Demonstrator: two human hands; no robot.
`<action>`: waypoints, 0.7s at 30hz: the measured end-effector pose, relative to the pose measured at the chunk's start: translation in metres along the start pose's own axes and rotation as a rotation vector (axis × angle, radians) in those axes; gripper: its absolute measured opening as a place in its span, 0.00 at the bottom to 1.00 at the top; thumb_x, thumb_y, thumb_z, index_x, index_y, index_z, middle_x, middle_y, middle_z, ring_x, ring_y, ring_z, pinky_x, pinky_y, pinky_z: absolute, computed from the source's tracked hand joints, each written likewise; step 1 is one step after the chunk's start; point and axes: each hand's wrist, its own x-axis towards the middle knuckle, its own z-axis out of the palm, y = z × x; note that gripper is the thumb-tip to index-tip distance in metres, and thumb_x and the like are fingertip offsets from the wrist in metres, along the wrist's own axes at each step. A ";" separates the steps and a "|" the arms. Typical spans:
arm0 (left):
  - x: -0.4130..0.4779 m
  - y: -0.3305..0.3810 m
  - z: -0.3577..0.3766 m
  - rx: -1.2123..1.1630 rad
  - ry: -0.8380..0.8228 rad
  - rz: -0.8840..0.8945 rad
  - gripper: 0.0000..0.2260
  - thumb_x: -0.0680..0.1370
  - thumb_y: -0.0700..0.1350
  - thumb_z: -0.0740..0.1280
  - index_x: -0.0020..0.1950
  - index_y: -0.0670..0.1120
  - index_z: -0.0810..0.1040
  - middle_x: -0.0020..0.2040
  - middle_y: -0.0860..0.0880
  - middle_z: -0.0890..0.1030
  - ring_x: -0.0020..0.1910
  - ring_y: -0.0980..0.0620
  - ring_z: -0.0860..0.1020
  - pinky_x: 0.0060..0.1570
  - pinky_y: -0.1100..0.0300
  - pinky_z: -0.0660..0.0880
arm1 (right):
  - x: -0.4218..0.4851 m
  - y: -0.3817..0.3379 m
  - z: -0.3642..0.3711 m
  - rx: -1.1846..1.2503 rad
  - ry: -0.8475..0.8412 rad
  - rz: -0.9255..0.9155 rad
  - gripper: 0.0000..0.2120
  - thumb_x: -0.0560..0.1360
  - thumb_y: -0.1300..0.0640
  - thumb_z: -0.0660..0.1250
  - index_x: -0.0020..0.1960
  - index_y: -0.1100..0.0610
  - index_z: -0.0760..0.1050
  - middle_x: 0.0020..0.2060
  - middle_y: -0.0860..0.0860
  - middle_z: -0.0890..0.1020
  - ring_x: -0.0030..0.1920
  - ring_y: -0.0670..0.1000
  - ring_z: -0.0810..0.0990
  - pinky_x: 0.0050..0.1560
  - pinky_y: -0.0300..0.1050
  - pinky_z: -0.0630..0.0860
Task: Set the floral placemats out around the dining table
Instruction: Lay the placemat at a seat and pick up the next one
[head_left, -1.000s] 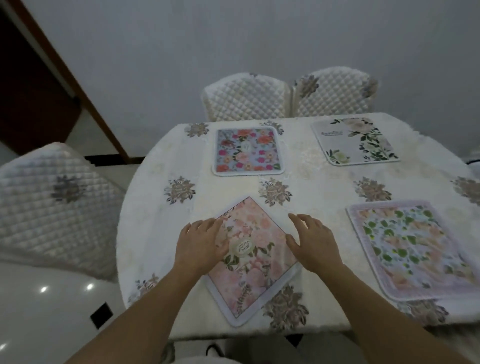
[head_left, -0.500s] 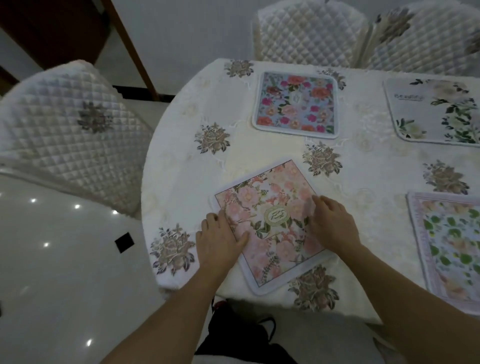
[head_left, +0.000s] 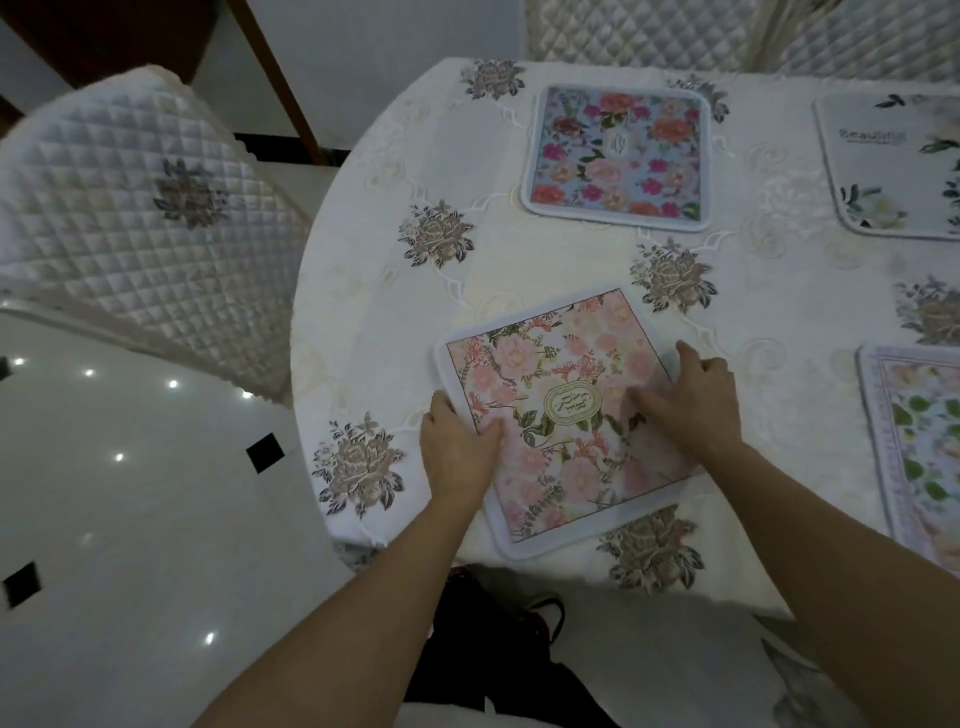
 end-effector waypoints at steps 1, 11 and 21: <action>0.000 0.001 0.000 -0.058 -0.012 -0.004 0.23 0.74 0.50 0.74 0.63 0.42 0.70 0.52 0.46 0.76 0.50 0.47 0.75 0.48 0.55 0.74 | -0.002 0.001 0.001 0.054 -0.028 0.026 0.38 0.72 0.43 0.71 0.74 0.56 0.60 0.63 0.64 0.68 0.63 0.65 0.70 0.59 0.58 0.71; -0.003 0.016 -0.015 -0.115 -0.147 0.177 0.12 0.81 0.50 0.65 0.51 0.43 0.67 0.37 0.50 0.74 0.33 0.51 0.74 0.31 0.60 0.72 | -0.049 0.003 -0.010 0.361 0.029 0.093 0.13 0.81 0.48 0.59 0.54 0.58 0.64 0.42 0.56 0.78 0.37 0.55 0.77 0.37 0.52 0.76; 0.014 0.031 0.000 -0.040 -0.218 0.279 0.11 0.82 0.49 0.64 0.57 0.42 0.73 0.46 0.47 0.79 0.44 0.47 0.79 0.41 0.57 0.73 | -0.068 0.024 -0.007 0.492 0.117 0.213 0.10 0.82 0.51 0.59 0.54 0.58 0.65 0.41 0.52 0.76 0.39 0.55 0.77 0.38 0.49 0.73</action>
